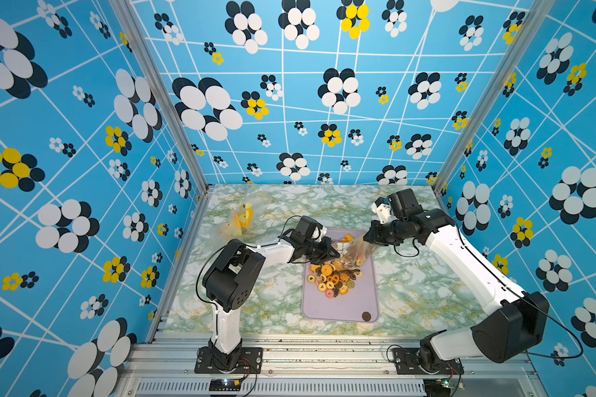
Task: Pour cookies out of the ziploc bag
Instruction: 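Pour the cookies out of the ziploc bag onto the tray.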
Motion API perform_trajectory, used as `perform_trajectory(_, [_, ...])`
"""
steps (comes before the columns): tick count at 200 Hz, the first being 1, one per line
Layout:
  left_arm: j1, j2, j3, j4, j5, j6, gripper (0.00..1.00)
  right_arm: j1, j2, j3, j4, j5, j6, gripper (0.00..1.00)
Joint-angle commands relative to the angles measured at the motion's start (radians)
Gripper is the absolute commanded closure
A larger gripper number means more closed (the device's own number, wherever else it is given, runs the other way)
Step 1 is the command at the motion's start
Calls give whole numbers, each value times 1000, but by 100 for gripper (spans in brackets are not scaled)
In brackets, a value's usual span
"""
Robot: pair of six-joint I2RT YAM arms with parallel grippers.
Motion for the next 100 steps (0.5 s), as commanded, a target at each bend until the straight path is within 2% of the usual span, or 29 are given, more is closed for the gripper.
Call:
perform_trajectory(1, [15, 10, -9, -28, -11, 33, 100, 33, 24, 38, 0, 18, -7, 100])
perform_trajectory(64, [24, 17, -17, -15, -2, 35, 100, 92, 69, 105, -12, 42, 1, 100])
perform_trajectory(100, [24, 5, -29, 3, 5, 31, 90, 92, 76, 105, -16, 44, 1, 100])
